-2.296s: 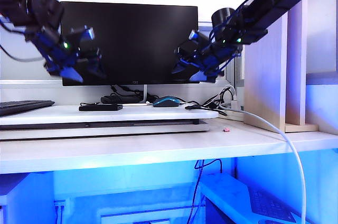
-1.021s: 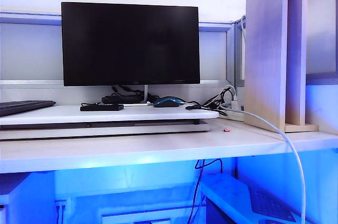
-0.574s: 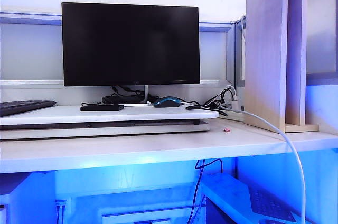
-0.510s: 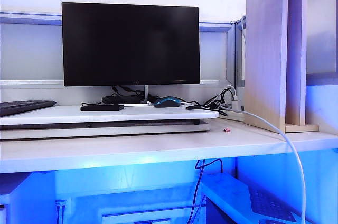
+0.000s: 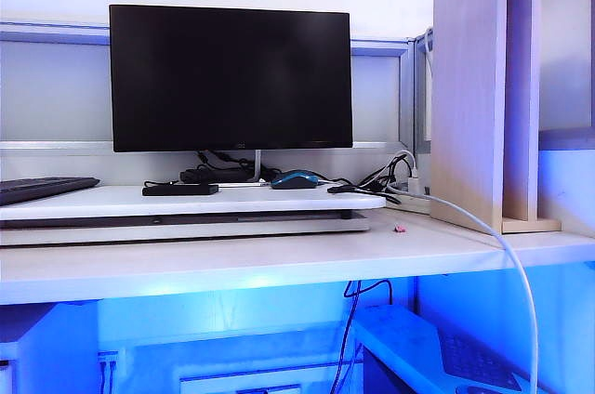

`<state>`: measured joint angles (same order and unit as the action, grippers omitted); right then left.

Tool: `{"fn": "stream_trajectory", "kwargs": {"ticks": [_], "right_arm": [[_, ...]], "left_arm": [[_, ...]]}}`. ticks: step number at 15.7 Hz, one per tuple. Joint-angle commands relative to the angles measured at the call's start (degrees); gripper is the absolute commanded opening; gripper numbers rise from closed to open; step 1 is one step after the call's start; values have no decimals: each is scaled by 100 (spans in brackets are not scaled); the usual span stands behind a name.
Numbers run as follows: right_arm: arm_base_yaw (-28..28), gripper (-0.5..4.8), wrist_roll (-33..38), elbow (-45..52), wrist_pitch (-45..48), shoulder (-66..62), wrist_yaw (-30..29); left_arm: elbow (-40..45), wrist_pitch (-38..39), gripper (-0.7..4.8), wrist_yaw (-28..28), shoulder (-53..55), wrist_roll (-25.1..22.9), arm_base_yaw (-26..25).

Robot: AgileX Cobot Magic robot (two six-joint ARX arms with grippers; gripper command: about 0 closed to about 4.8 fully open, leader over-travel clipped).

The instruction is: Unplug the data cable of the portable hard drive.

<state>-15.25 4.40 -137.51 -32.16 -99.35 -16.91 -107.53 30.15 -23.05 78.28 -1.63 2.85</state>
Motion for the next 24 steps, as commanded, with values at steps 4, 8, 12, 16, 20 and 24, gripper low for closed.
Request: {"fn": "stream_trajectory", "kwargs": {"ticks": [4,8,12,16,20,24], "right_arm": [[-13,373,-149,-33,-800,675,52],[-13,373,-308,-33,-1270,1217,470],[-13,373,-446,-31,-2002,1674,1099],[-13,373,-595,-28,-2647,2116,1558],[-13,368,-638,-22,-3141,2677,1781],[-11,363,-638,990,-3296,3659,1869]], "left_arm": [[-7,286,420,-33,-431,15,-4],[-4,695,397,-26,-758,13,-4],[76,887,397,-15,-1075,13,-4],[490,1102,397,-9,-1534,7,-4],[1185,1099,397,146,-2260,-50,-7],[2356,1047,397,157,-3305,48,-4]]}}
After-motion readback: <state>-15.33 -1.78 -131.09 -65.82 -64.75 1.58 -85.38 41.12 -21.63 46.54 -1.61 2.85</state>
